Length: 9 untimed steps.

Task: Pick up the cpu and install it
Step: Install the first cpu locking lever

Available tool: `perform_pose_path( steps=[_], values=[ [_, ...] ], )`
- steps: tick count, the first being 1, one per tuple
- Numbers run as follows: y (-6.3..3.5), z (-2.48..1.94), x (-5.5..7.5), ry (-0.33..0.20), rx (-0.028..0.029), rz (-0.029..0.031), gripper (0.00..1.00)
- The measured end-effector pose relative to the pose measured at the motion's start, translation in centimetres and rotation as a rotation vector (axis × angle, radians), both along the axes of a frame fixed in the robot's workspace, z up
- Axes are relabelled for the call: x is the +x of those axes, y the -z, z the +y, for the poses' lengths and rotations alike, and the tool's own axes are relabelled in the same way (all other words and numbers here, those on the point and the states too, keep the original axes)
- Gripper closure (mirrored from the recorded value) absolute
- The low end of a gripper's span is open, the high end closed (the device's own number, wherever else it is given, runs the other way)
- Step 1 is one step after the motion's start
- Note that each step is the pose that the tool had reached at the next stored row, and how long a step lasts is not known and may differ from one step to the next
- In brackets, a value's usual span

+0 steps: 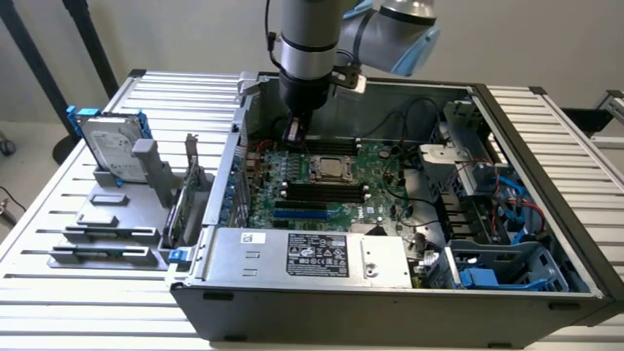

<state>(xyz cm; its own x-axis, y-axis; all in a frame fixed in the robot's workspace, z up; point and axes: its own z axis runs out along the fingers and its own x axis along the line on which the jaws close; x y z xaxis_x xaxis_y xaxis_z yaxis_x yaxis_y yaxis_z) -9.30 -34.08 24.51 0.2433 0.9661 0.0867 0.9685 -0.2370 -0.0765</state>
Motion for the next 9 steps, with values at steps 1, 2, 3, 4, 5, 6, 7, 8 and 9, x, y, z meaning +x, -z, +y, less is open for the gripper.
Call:
perform_pose_path(
  steps=[1,2,3,4,5,6,7,8,9],
  values=[
    [0.03,0.0,0.0,0.014,0.0043,-0.0002,0.89],
    [0.04,0.01,0.0,0.023,0.0141,-0.0002,0.89],
    [0.04,0.01,-0.01,0.031,0.0271,0.0,0.89],
    [0.04,0.01,-0.04,0.037,0.0423,0.0001,0.89],
    [0.03,0.01,-0.09,0.043,0.0531,0.0003,0.89],
    [0.02,0.01,-0.15,0.049,0.062,0.0005,0.89],
    [0.0,0.01,-0.19,0.055,0.0691,0.0012,0.89],
    [-0.03,0.01,-0.23,0.061,0.0742,0.0033,0.89],
    [-0.06,0.0,-0.28,0.067,0.0795,0.0059,0.89]
  ],
)
